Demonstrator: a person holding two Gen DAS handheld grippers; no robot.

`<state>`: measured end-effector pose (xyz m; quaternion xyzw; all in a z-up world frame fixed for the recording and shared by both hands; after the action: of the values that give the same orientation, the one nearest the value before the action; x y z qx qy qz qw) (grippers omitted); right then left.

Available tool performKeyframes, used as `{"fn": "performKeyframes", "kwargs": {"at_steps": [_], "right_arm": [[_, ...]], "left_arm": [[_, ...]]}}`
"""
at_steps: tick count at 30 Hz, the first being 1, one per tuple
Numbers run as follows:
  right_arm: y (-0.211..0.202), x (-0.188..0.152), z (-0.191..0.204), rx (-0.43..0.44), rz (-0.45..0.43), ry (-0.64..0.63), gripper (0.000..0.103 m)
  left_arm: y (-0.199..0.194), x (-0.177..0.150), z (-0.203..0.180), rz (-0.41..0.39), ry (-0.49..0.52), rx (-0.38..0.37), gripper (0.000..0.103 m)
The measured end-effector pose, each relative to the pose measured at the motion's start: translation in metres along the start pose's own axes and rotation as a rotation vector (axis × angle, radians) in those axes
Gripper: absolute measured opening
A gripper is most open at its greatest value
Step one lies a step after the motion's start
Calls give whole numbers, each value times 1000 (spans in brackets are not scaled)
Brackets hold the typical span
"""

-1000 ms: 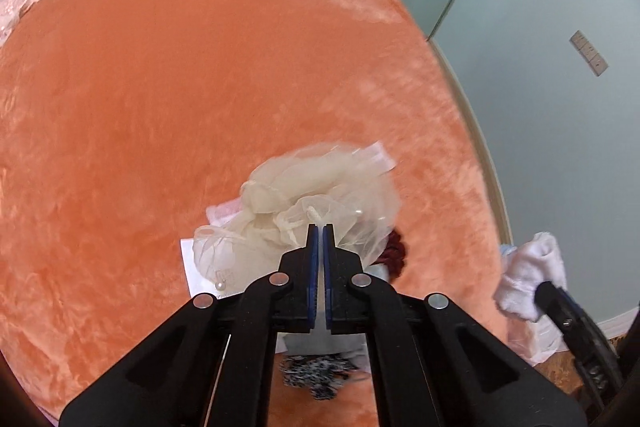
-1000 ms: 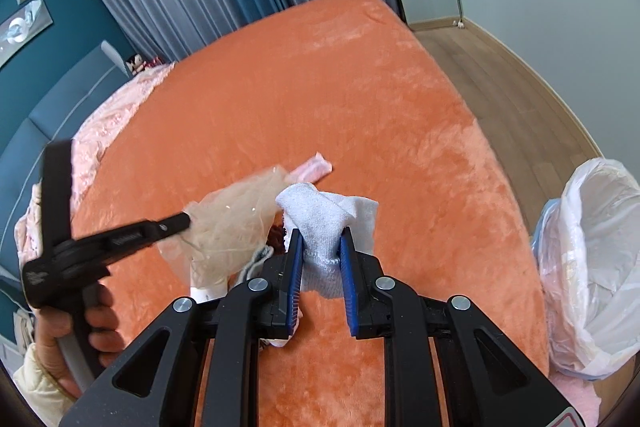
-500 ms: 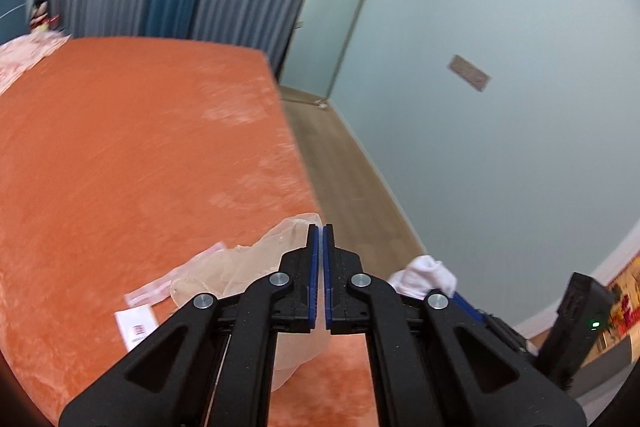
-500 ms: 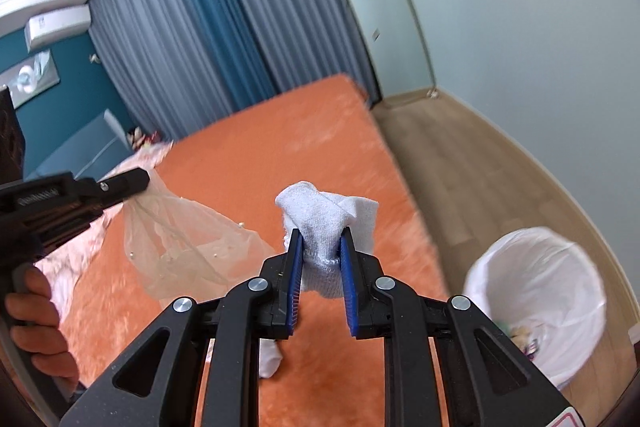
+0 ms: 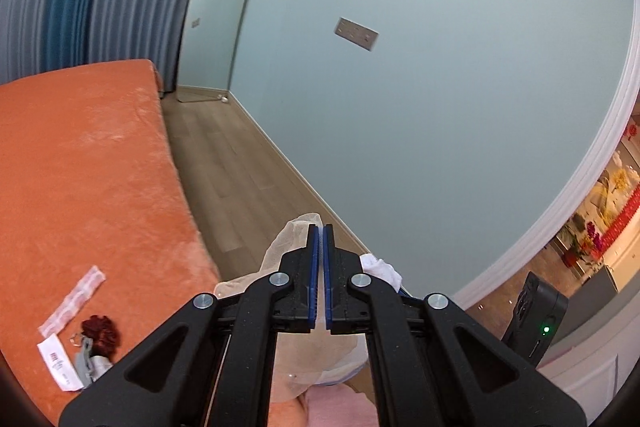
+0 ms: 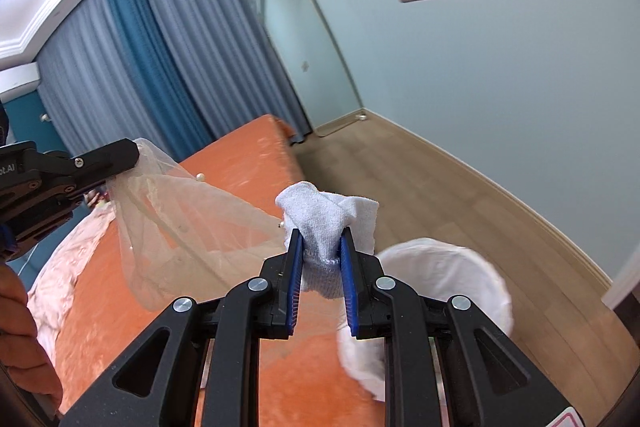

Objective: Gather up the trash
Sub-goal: 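Carry the white sock and mesh bag over the bin and open both tools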

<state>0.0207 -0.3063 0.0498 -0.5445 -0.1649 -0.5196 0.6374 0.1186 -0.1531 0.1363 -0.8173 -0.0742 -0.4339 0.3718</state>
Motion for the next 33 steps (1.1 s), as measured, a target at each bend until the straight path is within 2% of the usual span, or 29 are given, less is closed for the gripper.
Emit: {"fn": "performKeyframes", "kwargs": {"at_steps": [6,14,15,16,17,22,28,31,33], "right_arm": [[-3,-7,-33,-46,1,42,17],[-4,-14,-49,-76,6,72,18],[-3,-15,-51,-79,8,75,18],[-4,-16,-52,-82,9,77,18],[-3,-15,-53,-84,11,78,18],[1,-15,-50,-90,18,74,18],[12,-15,-46,-104,32,68,23],[18,-15,-42,-112,42,57,34],[19,-16,-40,-109,44,53,37]], "left_arm": [[39,-9,-27,47,35,-40,2],[67,-14,-44,64,46,-66,4],[69,-15,-44,49,34,-42,16],[68,-15,-44,43,28,-26,39],[70,-16,-43,37,23,-8,46],[76,-22,-34,50,25,47,46],[70,-30,-25,49,57,104,48],[64,-35,-20,43,68,135,51],[60,-38,-15,39,67,152,52]]}}
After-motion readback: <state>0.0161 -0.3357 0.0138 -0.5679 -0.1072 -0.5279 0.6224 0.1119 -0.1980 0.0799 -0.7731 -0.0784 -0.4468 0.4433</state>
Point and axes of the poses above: each gripper's, at about its wrist camera, not at the fingertips, and y roughly the way its jaws point, z to its left, x to its top, the point moved 1 cm from there along y, roughly the way its jaws point
